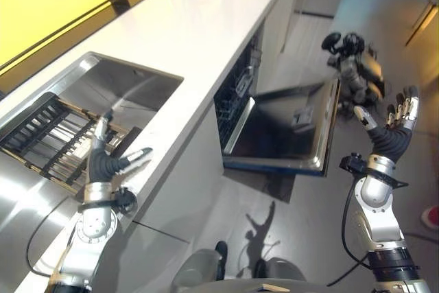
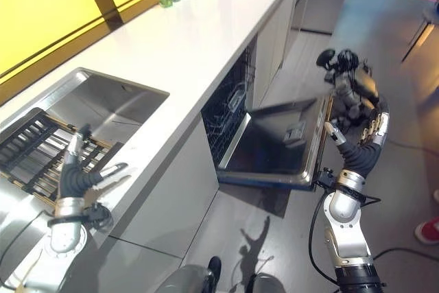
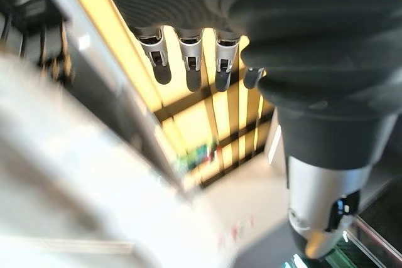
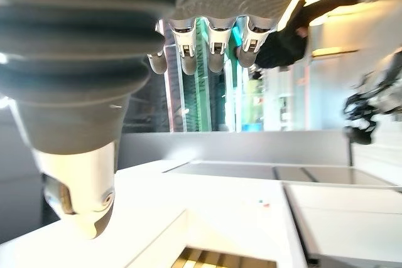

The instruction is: Pick up plates and place into dishwasher.

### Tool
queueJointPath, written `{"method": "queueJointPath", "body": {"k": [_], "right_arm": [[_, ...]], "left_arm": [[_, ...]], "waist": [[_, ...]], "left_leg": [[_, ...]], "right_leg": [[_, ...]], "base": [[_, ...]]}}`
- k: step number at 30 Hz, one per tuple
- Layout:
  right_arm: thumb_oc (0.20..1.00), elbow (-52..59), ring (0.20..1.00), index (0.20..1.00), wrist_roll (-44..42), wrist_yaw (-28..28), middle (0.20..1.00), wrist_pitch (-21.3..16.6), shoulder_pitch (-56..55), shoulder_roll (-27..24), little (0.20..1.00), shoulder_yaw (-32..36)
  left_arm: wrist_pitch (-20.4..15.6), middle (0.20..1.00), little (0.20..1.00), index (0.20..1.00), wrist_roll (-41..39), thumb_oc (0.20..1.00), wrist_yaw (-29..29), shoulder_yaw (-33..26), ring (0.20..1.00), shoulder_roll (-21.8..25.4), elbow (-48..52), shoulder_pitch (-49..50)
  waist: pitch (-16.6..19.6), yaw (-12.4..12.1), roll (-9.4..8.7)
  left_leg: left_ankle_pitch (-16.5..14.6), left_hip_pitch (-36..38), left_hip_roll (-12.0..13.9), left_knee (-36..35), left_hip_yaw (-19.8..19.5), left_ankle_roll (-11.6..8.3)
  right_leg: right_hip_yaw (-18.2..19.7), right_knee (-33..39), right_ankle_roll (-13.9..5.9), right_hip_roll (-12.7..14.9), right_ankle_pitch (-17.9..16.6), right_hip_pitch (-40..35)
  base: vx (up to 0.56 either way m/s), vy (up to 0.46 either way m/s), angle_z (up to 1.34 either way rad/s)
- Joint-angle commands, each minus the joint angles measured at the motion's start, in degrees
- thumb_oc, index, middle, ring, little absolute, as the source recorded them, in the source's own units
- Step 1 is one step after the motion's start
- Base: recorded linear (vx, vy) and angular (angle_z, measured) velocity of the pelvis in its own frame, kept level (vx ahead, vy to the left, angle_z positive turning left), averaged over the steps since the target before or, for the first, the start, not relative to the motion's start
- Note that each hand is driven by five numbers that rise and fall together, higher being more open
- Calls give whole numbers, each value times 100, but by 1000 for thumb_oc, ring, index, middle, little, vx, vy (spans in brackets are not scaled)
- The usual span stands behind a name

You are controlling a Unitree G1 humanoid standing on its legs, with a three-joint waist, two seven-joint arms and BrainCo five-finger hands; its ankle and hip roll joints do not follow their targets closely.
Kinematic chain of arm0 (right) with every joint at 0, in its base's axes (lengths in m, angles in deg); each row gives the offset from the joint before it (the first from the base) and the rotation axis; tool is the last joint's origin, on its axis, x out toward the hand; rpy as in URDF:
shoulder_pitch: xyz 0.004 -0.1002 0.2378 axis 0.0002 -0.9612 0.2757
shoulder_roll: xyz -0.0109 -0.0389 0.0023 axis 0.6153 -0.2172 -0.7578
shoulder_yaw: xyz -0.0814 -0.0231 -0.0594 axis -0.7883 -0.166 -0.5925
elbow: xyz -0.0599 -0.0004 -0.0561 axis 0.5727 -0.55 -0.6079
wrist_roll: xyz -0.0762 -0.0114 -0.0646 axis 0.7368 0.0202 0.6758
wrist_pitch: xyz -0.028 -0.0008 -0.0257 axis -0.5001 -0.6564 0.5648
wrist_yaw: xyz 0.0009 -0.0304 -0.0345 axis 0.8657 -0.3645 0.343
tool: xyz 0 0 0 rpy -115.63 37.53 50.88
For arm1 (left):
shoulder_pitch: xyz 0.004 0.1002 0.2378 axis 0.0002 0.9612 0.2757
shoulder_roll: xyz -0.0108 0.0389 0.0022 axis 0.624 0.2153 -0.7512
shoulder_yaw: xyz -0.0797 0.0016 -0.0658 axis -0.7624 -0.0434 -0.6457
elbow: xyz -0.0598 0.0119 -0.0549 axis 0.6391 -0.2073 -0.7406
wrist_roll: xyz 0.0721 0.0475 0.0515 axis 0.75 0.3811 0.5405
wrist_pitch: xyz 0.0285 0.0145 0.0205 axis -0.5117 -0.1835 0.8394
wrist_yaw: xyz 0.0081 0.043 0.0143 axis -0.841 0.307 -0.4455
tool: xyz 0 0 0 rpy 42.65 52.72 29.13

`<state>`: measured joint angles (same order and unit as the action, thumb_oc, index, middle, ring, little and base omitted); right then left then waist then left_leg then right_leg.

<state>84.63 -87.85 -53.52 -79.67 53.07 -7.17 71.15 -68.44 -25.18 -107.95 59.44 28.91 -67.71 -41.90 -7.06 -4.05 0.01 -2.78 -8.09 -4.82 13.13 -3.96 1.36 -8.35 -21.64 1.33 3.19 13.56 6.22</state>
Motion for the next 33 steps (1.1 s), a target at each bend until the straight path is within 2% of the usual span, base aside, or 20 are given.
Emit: {"method": "queueJointPath", "body": {"k": [1,4,7,8,10,11,12,13,15,17,19,22,24,25,26,27,28,30,32,33], "right_arm": [[1000,256,1000,1000,-185,-292,1000,-77,335,-90,1000,63],[1000,299,1000,1000,-242,-241,1000,101,355,-81,1000,96],[1000,376,1000,1000,-335,-285,1000,100,278,-21,1000,129],[1000,420,1000,1000,-326,-292,1000,91,216,35,1000,146],[1000,560,1000,1000,-376,-303,1000,90,106,87,1000,149],[1000,559,1000,1000,-408,-355,1000,49,57,106,1000,133],[1000,503,1000,1000,-460,-395,1000,-3,55,122,1000,94],[1000,443,1000,1000,-431,-373,1000,-59,69,152,1000,30],[1000,371,1000,1000,-329,-194,1000,-100,161,101,1000,-134],[1000,376,1000,1000,-268,-68,1000,-102,249,55,1000,-186],[1000,401,1000,1000,-270,-116,1000,-47,276,68,1000,-98],[1000,368,1000,1000,-424,-363,1000,-87,327,27,1000,-39],[1000,391,1000,1000,-473,-444,1000,6,412,-3,1000,-116],[1000,412,1000,1000,-512,-486,1000,78,420,-23,1000,-129],[1000,521,1000,1000,-606,-555,1000,296,409,-67,1000,-147],[1000,555,1000,1000,-673,-655,1000,410,366,-94,1000,-195],[1000,538,1000,1000,-699,-760,1000,424,319,-88,1000,-239],[1000,524,1000,1000,-691,-884,1000,384,196,-66,1000,-339],[1000,512,1000,1000,-617,-920,1000,343,75,-40,1000,-439],[1000,473,1000,1000,-636,-821,1000,264,47,-57,1000,-515]], "left_arm": [[-72,1000,1000,1000,146,1000,-210,-427,1000,195,-187,-497],[-81,1000,1000,1000,171,1000,48,-535,1000,113,-145,-355],[-37,1000,1000,1000,197,1000,89,-629,1000,151,-78,-303],[-58,1000,1000,1000,152,1000,132,-716,1000,227,-79,-273],[-135,1000,1000,1000,57,1000,157,-835,1000,414,-71,-164],[-153,1000,1000,1000,40,1000,92,-848,1000,528,-107,-124],[-143,1000,1000,1000,0,1000,28,-833,1000,593,-159,-125],[-123,1000,1000,1000,-30,1000,-29,-794,1000,637,-190,-162],[-46,1000,1000,1000,-42,1000,-64,-718,1000,664,-224,-340],[-60,1000,1000,1000,-83,1000,-18,-674,1000,718,-326,-524],[-104,1000,1000,1000,-191,1000,55,-698,1000,813,-378,-564],[-69,1000,1000,1000,-141,1000,-23,-769,1000,810,-329,-510],[53,1000,1000,1000,-66,1000,-119,-785,1000,727,-345,-458],[78,1000,1000,1000,-66,1000,-121,-814,1000,707,-354,-412],[128,1000,1000,1000,-81,1000,-81,-894,1000,649,-337,-280],[131,1000,1000,1000,-85,1000,-28,-976,1000,582,-301,-149],[123,1000,1000,1000,-74,1000,-3,-1033,1000,526,-237,-46],[86,1000,1000,1000,-70,1000,42,-1095,1000,413,-98,151],[106,1000,1000,1000,-13,1000,56,-1066,1000,329,-13,256],[97,1000,1000,1000,-32,1000,-25,-950,1000,315,-28,234]], "waist": [[217,-8,-119],[299,-90,-136],[397,-67,-123],[394,0,-60],[291,118,96],[207,165,107],[162,183,80],[135,189,44],[101,239,-55],[54,410,-151],[-23,496,-95],[-56,481,-108],[52,413,-175],[85,411,-167],[160,421,-159],[207,389,-169],[210,353,-197],[188,322,-206],[118,291,-206],[-43,212,-165]], "left_leg": [[-215,274,-165,-96,174,58],[-259,309,-109,-37,170,6],[-308,438,-137,-192,188,117],[-342,551,-153,-305,197,260],[-393,671,-42,-345,269,377],[-433,687,-26,-286,290,374],[-437,683,-45,-245,308,347],[-441,678,-66,-213,323,300],[-589,697,-134,-91,322,187],[-963,823,-196,93,201,126],[-1213,1033,-14,230,101,90],[-1555,1278,313,418,-48,40],[-1713,1405,552,594,-99,-85],[-1704,1463,629,630,-110,-121],[-1515,1569,810,825,-95,-221],[-1143,1456,930,1265,-53,-337],[-831,1195,952,1863,-18,-358],[-439,689,912,2697,128,-308],[-160,125,887,3187,189,-303],[-146,-322,488,3122,327,-240]], "right_leg": [[322,1186,-347,25,-1031,-510],[246,1186,-333,26,-1019,-627],[157,793,-350,-28,-989,-551],[132,21,-476,-106,-1107,-292],[148,-1589,-621,-182,-1190,380],[157,-1859,-631,-90,-1276,619],[176,-1756,-639,28,-1427,707],[167,-1307,-620,167,-1546,680],[257,43,-627,525,-1826,590],[726,1337,-818,869,-2407,687],[929,2195,-966,1148,-2805,721],[969,2166,-1064,1185,-2683,637],[852,1805,-1128,1037,-2387,515],[817,1658,-1118,948,-2284,522],[738,1376,-1009,717,-2033,540],[665,1283,-822,538,-1834,427],[606,1307,-668,440,-1771,292],[537,1329,-439,292,-1674,120],[441,1344,-274,231,-1627,-12],[349,1337,-235,192,-1571,-116]], "base": [[66,-135,-14],[39,-70,-7],[56,11,-5],[49,81,-3],[37,69,-2],[83,-38,5],[134,-118,8],[204,-224,3],[302,-328,-8],[432,-413,-15],[493,-429,16],[423,-479,30],[425,-464,30],[443,-404,31],[437,-386,30],[462,-447,8],[393,-425,-6],[256,-289,5],[196,-166,-9],[157,-51,20]]}}
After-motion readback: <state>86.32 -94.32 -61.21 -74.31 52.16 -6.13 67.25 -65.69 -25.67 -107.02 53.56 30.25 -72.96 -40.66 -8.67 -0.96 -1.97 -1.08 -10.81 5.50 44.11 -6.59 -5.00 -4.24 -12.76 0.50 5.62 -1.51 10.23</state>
